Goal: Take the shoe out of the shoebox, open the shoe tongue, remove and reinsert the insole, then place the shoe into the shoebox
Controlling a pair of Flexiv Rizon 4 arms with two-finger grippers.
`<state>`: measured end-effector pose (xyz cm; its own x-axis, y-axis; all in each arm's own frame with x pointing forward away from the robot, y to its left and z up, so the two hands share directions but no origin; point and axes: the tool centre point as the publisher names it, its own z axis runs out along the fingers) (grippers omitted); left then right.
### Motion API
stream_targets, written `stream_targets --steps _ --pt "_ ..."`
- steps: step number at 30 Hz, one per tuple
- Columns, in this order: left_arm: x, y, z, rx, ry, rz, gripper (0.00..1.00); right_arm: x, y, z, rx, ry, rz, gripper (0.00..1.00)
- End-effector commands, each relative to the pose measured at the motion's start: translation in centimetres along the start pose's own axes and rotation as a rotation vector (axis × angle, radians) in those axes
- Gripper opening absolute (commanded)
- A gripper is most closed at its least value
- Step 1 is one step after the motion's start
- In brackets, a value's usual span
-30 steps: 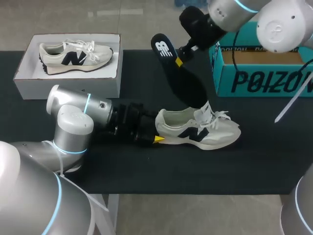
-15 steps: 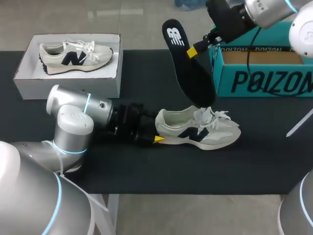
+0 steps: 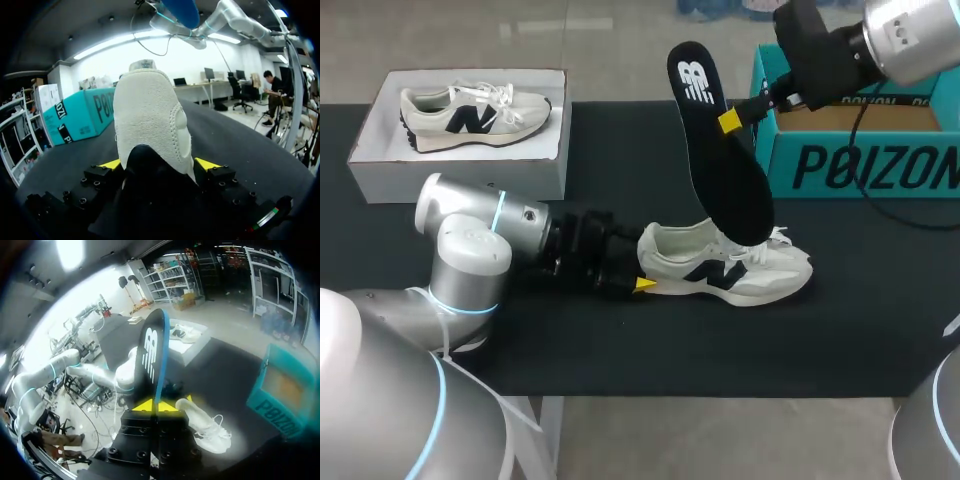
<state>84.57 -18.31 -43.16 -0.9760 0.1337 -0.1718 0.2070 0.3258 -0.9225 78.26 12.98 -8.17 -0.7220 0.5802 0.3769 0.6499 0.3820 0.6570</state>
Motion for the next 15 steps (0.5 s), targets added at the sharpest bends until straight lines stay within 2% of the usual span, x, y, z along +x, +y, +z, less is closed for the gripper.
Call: stream_targets --steps 1,8,13,15 --pt "0.1 0.3 0.3 -0.002 -0.001 0.001 0.0 1.0 -2.8 -2.0 -0.251 -0.018 0.005 0.0" --pt "0.1 0.3 0.3 -0.002 -0.001 0.001 0.0 2.0 -3.0 -1.6 -0.346 -0.019 -0.011 0.0" --pt "0.1 0.3 0.3 -0.002 -0.001 0.001 0.0 2.9 -3.3 -3.5 -0.431 -0.006 -0.037 0.0" --pt "0.1 0.3 0.3 -0.002 -0.001 0.001 0.0 3.3 -3.3 -4.1 -0.44 0.002 -0.048 0.0"
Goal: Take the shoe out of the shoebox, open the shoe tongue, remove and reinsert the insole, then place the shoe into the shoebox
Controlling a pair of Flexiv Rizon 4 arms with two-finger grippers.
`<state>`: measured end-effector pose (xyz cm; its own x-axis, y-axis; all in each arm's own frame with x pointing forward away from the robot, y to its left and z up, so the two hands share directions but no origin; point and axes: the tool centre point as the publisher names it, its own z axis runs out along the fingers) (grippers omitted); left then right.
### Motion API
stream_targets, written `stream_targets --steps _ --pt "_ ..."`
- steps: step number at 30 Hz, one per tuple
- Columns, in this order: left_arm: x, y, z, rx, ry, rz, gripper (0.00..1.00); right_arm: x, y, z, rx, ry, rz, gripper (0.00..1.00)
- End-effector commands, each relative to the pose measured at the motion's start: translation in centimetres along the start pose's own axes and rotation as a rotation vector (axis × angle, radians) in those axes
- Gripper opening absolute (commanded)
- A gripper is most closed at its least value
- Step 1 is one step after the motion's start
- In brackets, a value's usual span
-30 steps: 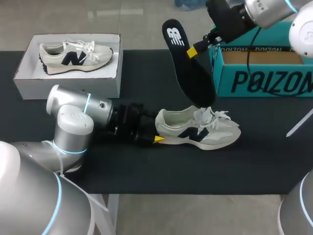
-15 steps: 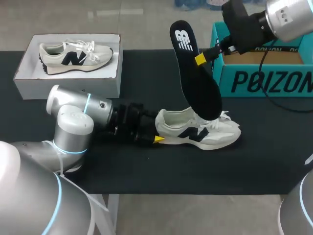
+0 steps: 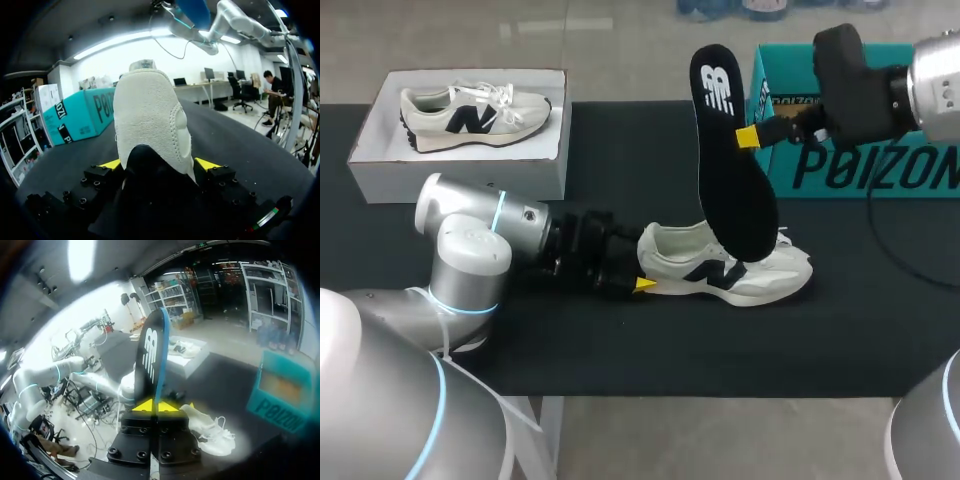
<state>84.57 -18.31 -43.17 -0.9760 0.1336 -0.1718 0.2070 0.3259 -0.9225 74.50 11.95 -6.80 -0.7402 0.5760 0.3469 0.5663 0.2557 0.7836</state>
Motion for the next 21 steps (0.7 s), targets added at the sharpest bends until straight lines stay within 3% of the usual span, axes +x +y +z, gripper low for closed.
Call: stream_targets --steps 1,11,21 --pt "0.0 0.3 0.3 -0.002 -0.001 0.001 0.0 0.9 -0.9 -2.0 -0.247 0.015 -0.018 0.0" --pt "0.0 0.3 0.3 -0.002 -0.001 0.001 0.0 3.8 0.0 -4.5 -0.228 0.032 -0.056 0.0" --pt "0.0 0.3 0.3 -0.002 -0.001 0.001 0.0 4.8 0.1 -4.9 -0.213 0.025 -0.069 0.0"
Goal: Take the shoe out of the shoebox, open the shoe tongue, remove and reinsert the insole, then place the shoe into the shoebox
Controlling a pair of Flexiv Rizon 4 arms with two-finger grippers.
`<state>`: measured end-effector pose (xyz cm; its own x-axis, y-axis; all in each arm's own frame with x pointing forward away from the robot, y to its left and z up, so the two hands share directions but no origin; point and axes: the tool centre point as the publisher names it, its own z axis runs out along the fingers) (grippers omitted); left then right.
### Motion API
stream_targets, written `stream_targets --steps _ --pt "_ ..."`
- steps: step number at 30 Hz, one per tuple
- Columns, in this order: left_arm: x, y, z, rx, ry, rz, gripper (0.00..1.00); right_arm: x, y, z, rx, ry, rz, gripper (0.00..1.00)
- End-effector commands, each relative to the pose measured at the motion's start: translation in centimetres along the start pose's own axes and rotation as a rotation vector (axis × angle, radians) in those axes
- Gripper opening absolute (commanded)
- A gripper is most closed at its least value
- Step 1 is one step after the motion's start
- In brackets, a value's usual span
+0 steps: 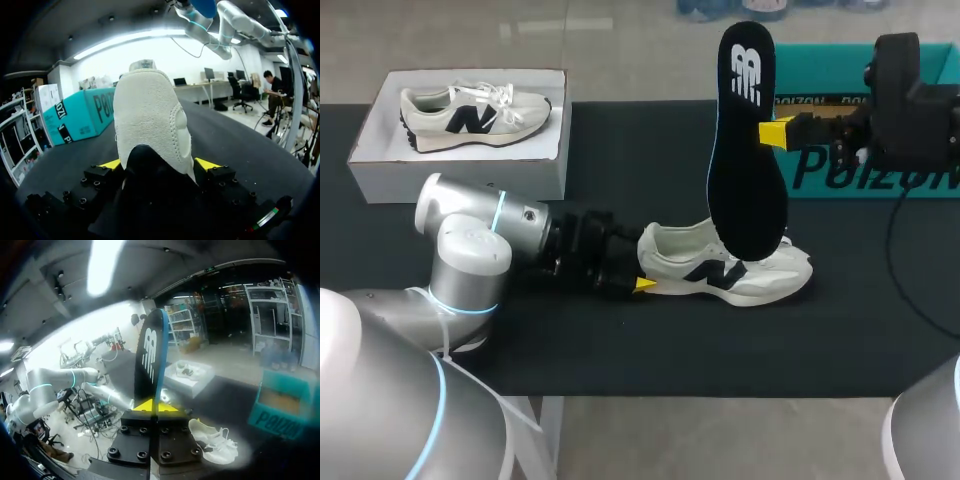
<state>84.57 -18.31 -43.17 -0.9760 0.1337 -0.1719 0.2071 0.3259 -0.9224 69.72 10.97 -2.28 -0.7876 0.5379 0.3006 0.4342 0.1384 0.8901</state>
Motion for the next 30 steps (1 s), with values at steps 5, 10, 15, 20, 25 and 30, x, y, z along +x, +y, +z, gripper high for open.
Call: stream_targets --steps 5,10,15,20,25,30 --pt "0.0 0.3 0.3 -0.002 -0.001 0.001 0.0 0.3 -0.5 -0.2 -0.018 -0.006 0.001 0.0" --pt "0.0 0.3 0.3 -0.002 -0.001 0.001 0.0 0.3 -0.5 -0.2 -0.018 -0.006 0.001 0.0" --pt "0.0 0.3 0.3 -0.002 -0.001 0.001 0.0 0.3 -0.5 -0.2 -0.018 -0.006 0.001 0.0" --pt "0.2 0.3 0.0 -0.009 0.005 0.003 1.0 0.3 -0.5 -0.2 -0.018 -0.006 0.001 0.0" --pt "0.5 0.7 -0.8 -0.075 0.007 0.015 1.0 0.3 -0.5 -0.2 -0.018 -0.006 0.001 0.0" --pt "0.6 1.2 -1.8 -0.118 -0.013 -0.017 1.0 0.3 -0.5 -0.2 -0.018 -0.006 0.001 0.0"
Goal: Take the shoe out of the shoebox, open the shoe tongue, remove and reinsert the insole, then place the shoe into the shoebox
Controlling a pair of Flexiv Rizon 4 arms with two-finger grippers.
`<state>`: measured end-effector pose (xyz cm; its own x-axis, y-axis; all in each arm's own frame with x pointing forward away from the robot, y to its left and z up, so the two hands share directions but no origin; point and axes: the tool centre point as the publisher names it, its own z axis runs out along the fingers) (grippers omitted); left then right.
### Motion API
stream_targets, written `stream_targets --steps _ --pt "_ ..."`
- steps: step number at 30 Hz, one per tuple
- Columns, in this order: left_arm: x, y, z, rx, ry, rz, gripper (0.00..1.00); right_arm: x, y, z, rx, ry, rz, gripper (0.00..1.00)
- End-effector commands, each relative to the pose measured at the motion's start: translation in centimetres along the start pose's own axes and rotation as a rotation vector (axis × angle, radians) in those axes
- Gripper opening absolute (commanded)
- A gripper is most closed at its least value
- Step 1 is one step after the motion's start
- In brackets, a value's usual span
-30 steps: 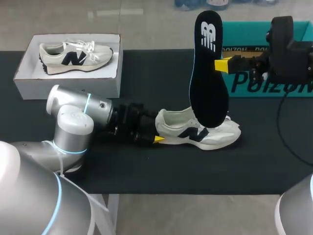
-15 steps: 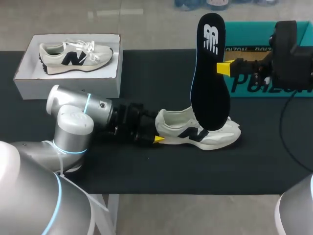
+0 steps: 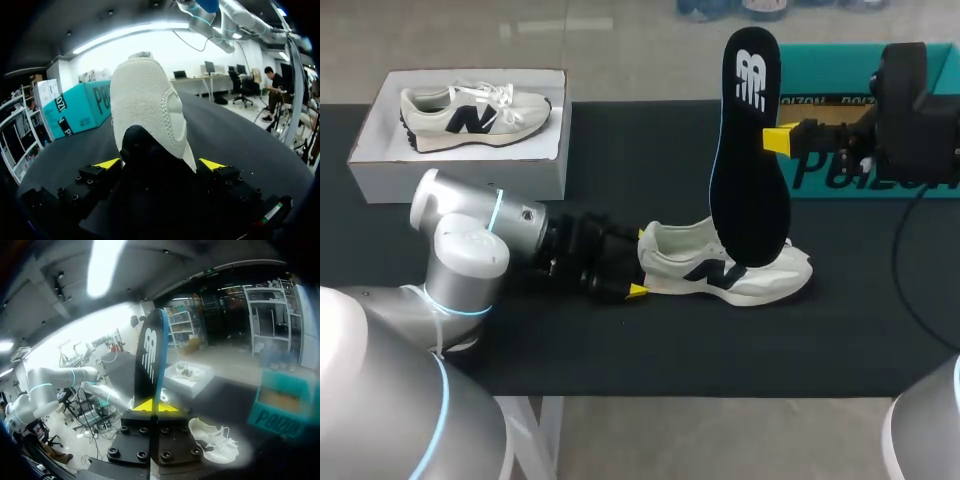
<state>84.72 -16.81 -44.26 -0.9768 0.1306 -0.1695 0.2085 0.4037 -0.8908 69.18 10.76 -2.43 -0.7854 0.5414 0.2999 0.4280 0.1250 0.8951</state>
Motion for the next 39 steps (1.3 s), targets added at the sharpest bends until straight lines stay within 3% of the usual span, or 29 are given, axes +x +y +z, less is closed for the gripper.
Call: stream_targets --steps 1,4,11,17,39 --pt "0.3 -0.2 -0.9 -0.05 -0.01 -0.012 1.0 0.0 -0.1 0.2 -0.003 -0.002 0.0 0.0" --pt "0.3 -0.3 -1.5 -0.105 0.001 -0.017 1.0 0.0 -0.1 0.2 -0.003 -0.002 0.0 0.0" --pt "0.4 -1.1 -4.6 -0.392 0.05 -0.044 1.0 0.0 -0.1 0.2 -0.003 -0.002 0.0 0.0" --pt "0.1 -2.3 -7.2 -0.538 0.039 -0.062 1.0 0.0 -0.1 0.2 -0.003 -0.002 0.0 0.0" --pt "-0.6 -6.9 -7.8 -0.743 0.098 -0.04 1.0 0.0 -0.1 0.2 -0.003 -0.002 0.0 0.0"
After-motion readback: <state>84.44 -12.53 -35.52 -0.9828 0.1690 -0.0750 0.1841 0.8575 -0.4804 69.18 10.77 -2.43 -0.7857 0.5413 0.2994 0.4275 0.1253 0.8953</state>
